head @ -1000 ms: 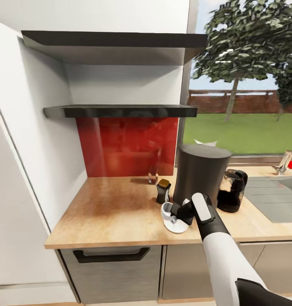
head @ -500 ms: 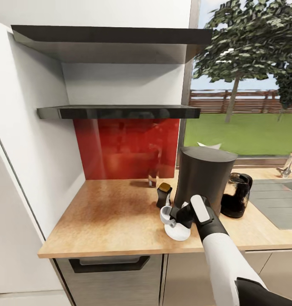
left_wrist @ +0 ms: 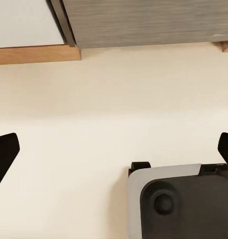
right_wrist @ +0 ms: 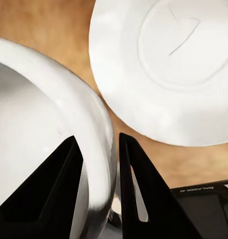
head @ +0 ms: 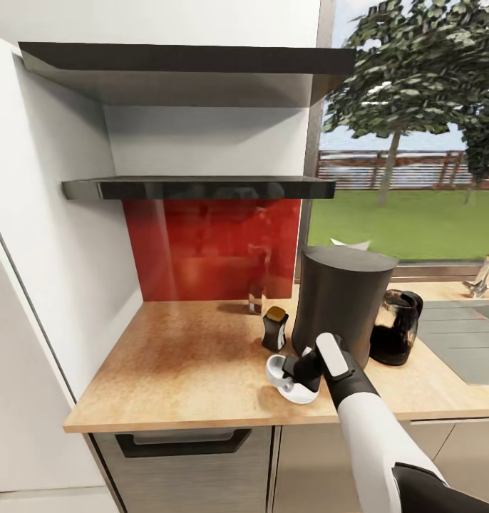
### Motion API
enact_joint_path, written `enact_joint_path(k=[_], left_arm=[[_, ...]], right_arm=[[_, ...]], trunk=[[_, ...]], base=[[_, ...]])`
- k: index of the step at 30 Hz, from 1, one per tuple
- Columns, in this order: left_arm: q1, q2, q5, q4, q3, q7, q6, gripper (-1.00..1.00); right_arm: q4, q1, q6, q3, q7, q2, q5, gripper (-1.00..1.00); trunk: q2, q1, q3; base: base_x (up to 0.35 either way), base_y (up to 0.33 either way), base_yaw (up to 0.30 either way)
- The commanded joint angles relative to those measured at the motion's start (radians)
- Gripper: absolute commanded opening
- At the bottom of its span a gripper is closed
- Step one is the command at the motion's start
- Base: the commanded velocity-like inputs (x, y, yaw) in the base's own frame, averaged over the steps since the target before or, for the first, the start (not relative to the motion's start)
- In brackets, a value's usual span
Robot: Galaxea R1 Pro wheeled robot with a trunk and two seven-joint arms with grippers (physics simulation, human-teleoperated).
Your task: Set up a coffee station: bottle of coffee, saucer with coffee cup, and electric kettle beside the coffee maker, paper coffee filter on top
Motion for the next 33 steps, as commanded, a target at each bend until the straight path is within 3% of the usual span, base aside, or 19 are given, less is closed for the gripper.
enact_joint_path(k=[1, 11, 24, 33], left_arm=[[0.0, 0.0, -0.002, 0.001, 0.008, -0.008, -0.001, 1.0], [0.0, 0.0, -0.001, 0.001, 0.008, -0.008, -0.001, 1.0], [0.0, 0.0, -0.001, 0.001, 0.008, -0.008, -0.002, 1.0], [0.0, 0.0, -0.002, 0.001, 0.008, -0.008, -0.002, 1.0]], right_arm=[[0.0, 0.0, 0.0, -0.004, -0.01, -0.002, -0.012, -1.0], [0.001, 0.0, 0.0, -0.004, -0.01, -0.009, -0.012, -1.0], [0.002, 0.0, 0.0, -0.003, -0.011, -0.008, -0.012, -1.0], [0.003, 0.0, 0.0, -0.003, -0.011, -0.008, -0.011, -1.0]], trunk=[[-0.001, 0.0, 0.0], [-0.001, 0.0, 0.0], [-0.001, 0.0, 0.0], [-0.001, 0.0, 0.0]], base=[[0.0, 0.0, 0.0], [0.0, 0.0, -0.006], [0.0, 0.0, -0.238], [0.0, 0.0, -0.033]])
